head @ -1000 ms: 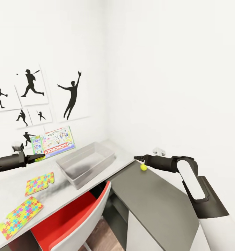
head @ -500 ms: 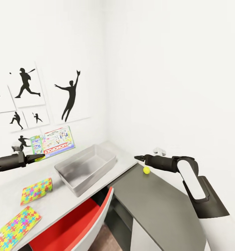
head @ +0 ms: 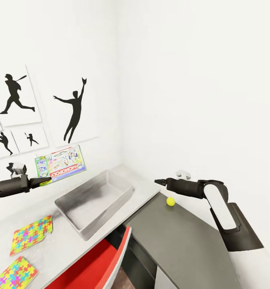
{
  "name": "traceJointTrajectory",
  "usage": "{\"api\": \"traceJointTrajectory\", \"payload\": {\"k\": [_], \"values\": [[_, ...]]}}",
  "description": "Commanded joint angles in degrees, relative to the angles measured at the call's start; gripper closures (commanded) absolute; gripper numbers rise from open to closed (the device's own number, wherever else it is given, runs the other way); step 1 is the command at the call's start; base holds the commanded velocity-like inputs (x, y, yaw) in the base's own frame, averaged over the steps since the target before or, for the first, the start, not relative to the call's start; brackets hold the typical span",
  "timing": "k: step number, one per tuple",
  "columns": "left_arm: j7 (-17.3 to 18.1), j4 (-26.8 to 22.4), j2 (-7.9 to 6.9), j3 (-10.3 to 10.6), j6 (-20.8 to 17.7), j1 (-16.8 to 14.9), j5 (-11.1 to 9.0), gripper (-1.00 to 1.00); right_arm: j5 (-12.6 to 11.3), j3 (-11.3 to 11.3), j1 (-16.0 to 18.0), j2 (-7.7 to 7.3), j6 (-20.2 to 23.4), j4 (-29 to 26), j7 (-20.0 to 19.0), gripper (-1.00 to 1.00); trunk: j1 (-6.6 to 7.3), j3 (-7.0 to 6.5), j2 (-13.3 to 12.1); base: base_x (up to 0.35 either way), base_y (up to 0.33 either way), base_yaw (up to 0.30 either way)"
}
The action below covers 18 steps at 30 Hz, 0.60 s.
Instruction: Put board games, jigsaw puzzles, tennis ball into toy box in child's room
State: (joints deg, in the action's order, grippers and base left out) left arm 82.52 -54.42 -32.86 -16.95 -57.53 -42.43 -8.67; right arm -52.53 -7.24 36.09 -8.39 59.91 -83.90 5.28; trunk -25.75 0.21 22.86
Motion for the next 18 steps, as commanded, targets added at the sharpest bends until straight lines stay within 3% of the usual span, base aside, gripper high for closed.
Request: {"api": "traceJointTrajectory", "payload": {"k": [1,18], "values": [[0.3,0.0,-0.01,0.0,-0.5,0.0,-0.2,1.00,-0.6,-0.1,0.0,-0.04,0.1,0.0,0.6,-1.00,-0.03,0.03,0.1,0.081,0.027,-0.007],[0.4,0.0,-0.10,0.0,-0.5,0.0,-0.2,1.00,-0.5,0.0,0.0,-0.02,0.1,0.1,0.7,-1.00,-0.03,0.21,0.1,0.012,0.049,-0.011]]}}
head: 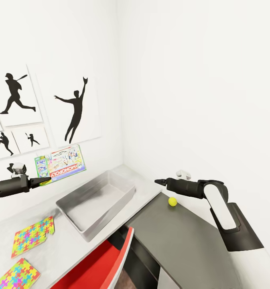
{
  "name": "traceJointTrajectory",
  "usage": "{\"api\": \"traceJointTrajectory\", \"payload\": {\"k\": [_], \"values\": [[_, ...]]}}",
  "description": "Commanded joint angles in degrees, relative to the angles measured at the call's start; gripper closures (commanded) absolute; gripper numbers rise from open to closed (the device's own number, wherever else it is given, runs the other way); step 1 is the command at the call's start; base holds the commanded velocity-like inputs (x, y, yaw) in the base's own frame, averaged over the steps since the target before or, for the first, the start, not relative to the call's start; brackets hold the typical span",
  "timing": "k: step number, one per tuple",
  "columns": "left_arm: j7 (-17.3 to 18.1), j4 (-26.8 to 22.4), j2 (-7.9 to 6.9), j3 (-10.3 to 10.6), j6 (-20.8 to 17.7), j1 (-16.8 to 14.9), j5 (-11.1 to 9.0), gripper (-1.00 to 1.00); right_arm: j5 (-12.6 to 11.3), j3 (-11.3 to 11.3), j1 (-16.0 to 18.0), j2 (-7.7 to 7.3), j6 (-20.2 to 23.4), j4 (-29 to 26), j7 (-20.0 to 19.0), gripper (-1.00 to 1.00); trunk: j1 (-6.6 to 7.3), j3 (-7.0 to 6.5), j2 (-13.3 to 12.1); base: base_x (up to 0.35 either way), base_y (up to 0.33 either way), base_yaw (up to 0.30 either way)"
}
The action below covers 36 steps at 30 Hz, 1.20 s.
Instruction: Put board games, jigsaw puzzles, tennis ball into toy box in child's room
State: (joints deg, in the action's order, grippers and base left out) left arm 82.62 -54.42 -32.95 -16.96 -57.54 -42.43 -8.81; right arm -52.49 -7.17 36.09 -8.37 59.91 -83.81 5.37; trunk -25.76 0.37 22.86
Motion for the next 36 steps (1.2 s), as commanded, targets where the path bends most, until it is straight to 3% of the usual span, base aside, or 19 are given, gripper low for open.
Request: {"api": "traceJointTrajectory", "payload": {"k": [1,23,31,36], "values": [[0.3,0.0,-0.01,0.0,-0.5,0.0,-0.1,1.00,-0.6,-0.1,0.0,-0.05,0.1,-0.1,0.6,-1.00,-0.03,0.04,0.1,0.000,0.003,-0.002],[-0.7,0.0,0.71,0.8,-1.1,0.0,0.7,1.00,-0.7,0.2,0.1,-0.09,0.1,-0.1,0.4,-1.00,-0.03,0.04,0.1,0.000,0.000,0.000],[-10.0,0.0,5.77,1.2,-2.1,-0.2,0.5,1.00,-0.8,0.2,1.0,0.07,-0.5,0.1,0.7,-1.00,-0.03,0.04,0.1,0.000,0.000,0.000],[-17.3,0.0,11.49,1.3,-2.4,-1.8,0.5,1.00,-0.8,0.1,1.2,0.03,-0.5,0.4,1.2,-1.00,-0.03,0.04,0.1,0.000,0.000,0.000]]}}
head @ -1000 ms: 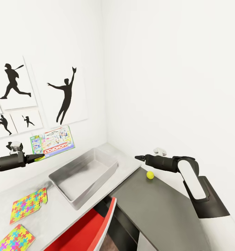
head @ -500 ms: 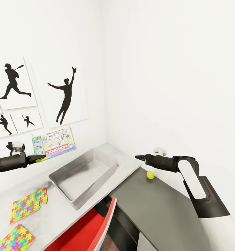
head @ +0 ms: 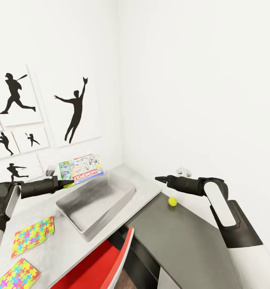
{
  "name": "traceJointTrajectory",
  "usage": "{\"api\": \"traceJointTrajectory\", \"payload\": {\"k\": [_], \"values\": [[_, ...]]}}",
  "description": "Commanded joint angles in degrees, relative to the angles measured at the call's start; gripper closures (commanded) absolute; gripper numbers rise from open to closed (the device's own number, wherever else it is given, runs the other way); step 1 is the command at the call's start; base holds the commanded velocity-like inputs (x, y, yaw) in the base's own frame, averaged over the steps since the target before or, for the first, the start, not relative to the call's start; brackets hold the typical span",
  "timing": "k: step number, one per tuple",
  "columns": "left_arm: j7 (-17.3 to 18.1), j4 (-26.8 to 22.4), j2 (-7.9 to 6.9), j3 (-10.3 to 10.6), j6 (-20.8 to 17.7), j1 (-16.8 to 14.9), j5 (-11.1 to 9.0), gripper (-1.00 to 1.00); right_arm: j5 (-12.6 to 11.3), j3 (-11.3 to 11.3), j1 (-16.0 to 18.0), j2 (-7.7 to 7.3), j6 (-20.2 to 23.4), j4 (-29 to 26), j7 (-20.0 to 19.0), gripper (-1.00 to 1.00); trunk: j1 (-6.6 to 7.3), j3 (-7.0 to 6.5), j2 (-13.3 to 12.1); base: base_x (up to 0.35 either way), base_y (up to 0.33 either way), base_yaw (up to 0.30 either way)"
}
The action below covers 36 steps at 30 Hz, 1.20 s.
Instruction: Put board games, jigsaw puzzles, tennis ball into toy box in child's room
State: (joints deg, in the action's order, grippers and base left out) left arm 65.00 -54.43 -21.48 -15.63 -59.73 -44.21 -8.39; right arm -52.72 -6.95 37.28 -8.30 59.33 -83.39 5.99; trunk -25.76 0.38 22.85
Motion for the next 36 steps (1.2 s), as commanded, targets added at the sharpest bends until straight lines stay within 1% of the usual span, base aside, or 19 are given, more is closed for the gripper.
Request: {"api": "traceJointTrajectory", "payload": {"k": [1,2,3,4,6,7,9,13,18,22,24,28,32,36], "values": [[-2.2,0.1,1.75,-0.1,-0.3,-0.5,0.0,1.00,-0.6,-0.1,0.0,-0.05,0.1,0.2,0.6,-1.00,-0.02,0.04,0.1,0.000,0.000,0.000],[-2.9,0.2,2.14,-0.1,-0.3,-0.6,0.0,1.00,-0.6,-0.1,0.1,-0.05,0.0,0.3,0.7,-1.00,-0.02,0.04,0.1,0.000,0.000,0.000],[-4.4,0.6,3.04,-0.1,-0.3,-0.8,0.0,1.00,-0.6,-0.1,0.1,-0.05,0.0,0.4,0.7,-1.00,-0.02,0.04,0.1,0.000,0.000,0.000],[-4.9,0.7,3.32,-0.1,-0.3,-0.8,0.0,1.00,-0.6,-0.1,0.1,-0.05,0.0,0.5,0.7,-1.00,-0.02,0.04,0.1,0.000,0.000,0.000],[-6.5,1.6,4.48,-0.1,-0.3,-0.9,0.0,1.00,-0.6,0.0,0.1,-0.07,0.0,0.6,0.7,-1.00,-0.02,0.04,0.1,0.000,0.000,0.000],[-7.1,1.9,4.70,-0.1,-0.3,-0.9,0.0,1.00,-0.6,0.0,0.1,-0.08,0.0,0.6,0.7,-1.00,-0.02,0.04,0.1,0.000,0.000,0.000],[-9.4,3.6,5.27,-0.2,-0.3,-0.9,-0.1,1.00,-0.6,0.1,0.1,-0.11,0.0,0.7,0.7,-1.00,-0.02,0.04,0.1,0.000,0.000,0.000],[-12.3,6.3,5.58,-0.4,-0.3,-1.0,-0.1,1.00,-0.6,1.0,0.1,-0.13,0.0,0.9,0.7,-1.00,-0.02,0.04,0.1,0.000,0.000,0.000],[-14.3,8.5,5.65,-0.7,-0.3,-1.0,-0.1,1.00,-0.7,1.6,0.1,-0.08,0.0,1.0,0.7,-1.00,-0.02,0.04,0.1,0.000,0.000,0.000],[-17.8,11.1,5.67,-0.9,-0.3,-1.0,-0.3,1.00,-0.7,1.7,0.1,-0.06,-0.1,1.1,0.7,-1.00,-0.02,0.04,0.1,0.000,0.000,0.000],[-18.7,11.7,5.77,-0.9,-0.3,-1.0,-0.3,1.00,-0.7,1.7,0.1,-0.05,-0.1,1.1,0.7,-1.00,-0.02,0.04,0.1,0.000,0.000,0.000],[-19.2,12.4,5.86,-1.0,-0.3,-1.0,-0.3,1.00,-0.7,1.8,0.1,-0.05,-0.1,1.1,0.7,-1.00,-0.02,0.04,0.1,0.000,0.000,0.000],[-21.4,14.5,6.49,-0.9,-0.3,-1.0,-0.4,1.00,-0.7,1.8,0.1,-0.05,-0.1,1.3,0.8,-1.00,-0.02,0.04,0.1,0.000,0.000,0.000],[-23.6,15.2,7.15,-1.0,-0.3,-1.0,-0.5,1.00,-0.7,1.8,0.1,-0.11,-0.1,1.6,0.8,-1.00,-0.02,0.04,0.1,0.000,0.000,0.000]]}}
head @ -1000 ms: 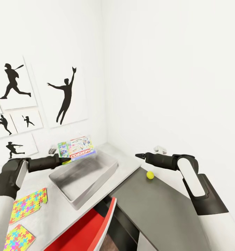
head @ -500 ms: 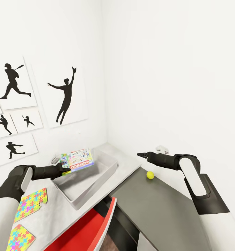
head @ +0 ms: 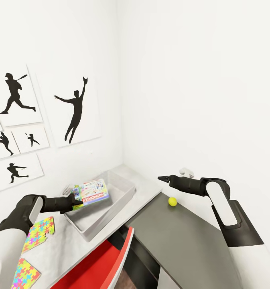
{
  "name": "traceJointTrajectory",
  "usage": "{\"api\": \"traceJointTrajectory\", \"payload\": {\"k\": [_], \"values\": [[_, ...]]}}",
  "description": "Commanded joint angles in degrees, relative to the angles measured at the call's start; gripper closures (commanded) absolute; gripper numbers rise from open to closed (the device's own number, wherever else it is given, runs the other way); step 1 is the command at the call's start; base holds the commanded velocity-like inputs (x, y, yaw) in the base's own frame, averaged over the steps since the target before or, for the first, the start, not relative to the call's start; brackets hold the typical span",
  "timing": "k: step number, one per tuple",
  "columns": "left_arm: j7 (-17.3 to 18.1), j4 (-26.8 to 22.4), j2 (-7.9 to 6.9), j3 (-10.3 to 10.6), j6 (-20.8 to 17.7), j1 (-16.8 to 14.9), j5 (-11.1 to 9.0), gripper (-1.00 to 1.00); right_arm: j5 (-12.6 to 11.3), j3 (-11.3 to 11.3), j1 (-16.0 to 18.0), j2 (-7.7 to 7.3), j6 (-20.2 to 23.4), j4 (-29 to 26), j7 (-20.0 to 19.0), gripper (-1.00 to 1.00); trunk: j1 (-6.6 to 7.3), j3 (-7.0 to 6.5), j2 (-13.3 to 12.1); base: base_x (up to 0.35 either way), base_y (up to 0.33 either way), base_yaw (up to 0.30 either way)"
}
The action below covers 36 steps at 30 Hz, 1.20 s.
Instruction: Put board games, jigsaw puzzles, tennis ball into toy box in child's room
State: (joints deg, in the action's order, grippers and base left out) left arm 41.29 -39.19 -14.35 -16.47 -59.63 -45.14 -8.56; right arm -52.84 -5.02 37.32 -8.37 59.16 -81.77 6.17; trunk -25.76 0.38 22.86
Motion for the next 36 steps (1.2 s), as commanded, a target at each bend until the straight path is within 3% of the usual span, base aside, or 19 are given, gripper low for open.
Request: {"api": "traceJointTrajectory", "payload": {"k": [1,11,21,36], "values": [[-0.1,0.2,0.24,-0.1,-0.4,0.0,-0.4,1.00,-0.6,-0.1,0.0,-0.05,0.1,0.0,0.6,-1.00,-0.02,0.04,0.1,0.000,0.000,0.000],[-1.5,1.7,1.30,-0.2,-0.4,-0.4,-0.4,1.00,-0.6,-0.1,0.0,-0.10,0.1,0.4,0.6,-1.00,-0.02,0.04,0.1,0.000,0.000,0.000],[-3.6,1.8,1.34,-2.8,-0.4,-0.4,-0.4,1.00,-0.7,-0.1,0.1,-0.13,0.1,0.6,0.6,-1.00,-0.02,0.04,0.1,0.000,0.000,0.000],[-4.5,1.8,1.83,-3.0,-0.4,-0.4,-0.3,1.00,-0.7,-0.1,0.4,-0.10,0.1,0.6,0.6,-1.00,-0.02,0.04,0.1,0.000,0.000,0.000]]}}
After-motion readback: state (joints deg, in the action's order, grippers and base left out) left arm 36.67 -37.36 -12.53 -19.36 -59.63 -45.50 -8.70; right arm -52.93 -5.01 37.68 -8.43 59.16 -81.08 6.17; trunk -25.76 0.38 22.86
